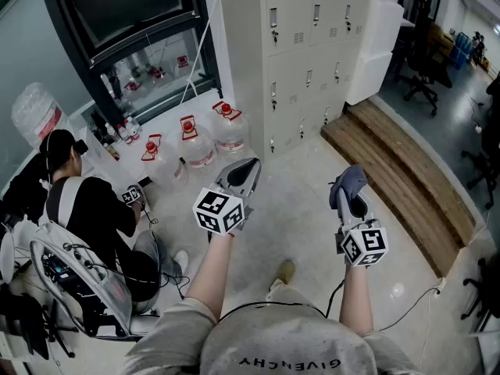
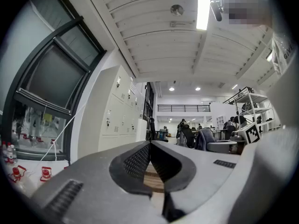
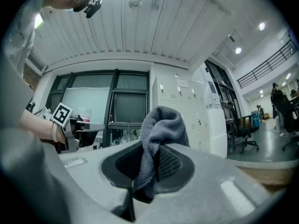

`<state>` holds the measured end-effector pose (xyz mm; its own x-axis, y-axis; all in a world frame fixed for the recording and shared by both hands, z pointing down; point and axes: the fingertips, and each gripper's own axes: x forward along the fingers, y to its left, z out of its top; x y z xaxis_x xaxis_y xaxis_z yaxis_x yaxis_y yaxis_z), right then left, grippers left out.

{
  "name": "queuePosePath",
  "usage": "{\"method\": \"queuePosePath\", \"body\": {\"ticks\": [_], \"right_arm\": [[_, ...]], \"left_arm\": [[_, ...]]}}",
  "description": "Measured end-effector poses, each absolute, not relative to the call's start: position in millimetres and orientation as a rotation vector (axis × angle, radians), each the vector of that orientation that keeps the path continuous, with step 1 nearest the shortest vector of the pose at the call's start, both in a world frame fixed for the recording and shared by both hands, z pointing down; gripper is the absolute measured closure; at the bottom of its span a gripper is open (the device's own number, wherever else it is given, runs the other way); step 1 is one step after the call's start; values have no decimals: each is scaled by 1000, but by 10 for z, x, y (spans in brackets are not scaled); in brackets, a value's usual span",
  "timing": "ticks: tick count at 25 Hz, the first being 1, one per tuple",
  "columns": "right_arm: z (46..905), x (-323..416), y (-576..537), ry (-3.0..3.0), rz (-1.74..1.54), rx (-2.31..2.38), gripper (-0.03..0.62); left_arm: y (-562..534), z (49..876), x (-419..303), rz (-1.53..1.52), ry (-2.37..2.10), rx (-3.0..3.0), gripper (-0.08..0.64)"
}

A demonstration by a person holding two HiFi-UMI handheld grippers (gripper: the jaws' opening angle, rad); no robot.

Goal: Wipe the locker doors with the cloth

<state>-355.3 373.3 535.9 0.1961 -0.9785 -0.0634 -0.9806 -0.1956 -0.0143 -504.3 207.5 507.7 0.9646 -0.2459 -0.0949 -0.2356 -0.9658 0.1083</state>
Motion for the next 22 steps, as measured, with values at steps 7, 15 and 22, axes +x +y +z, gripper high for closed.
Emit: {"method": "queuePosePath", "body": {"ticks": [7,15,22], "right_arm": [[5366,-2878,3135,1950,33,-2405,540],[5382,-2114,2757,1922,20,-2404,540],[5354,-1677,2519,1937,24,-2350,538]], "left_arm": [[1463,5184,-4371,-147,-365,2967,561],[1029,5159,-3572,-152,-323,2943,561],[864,5117,-3038,-152,-279,2943,561]]}}
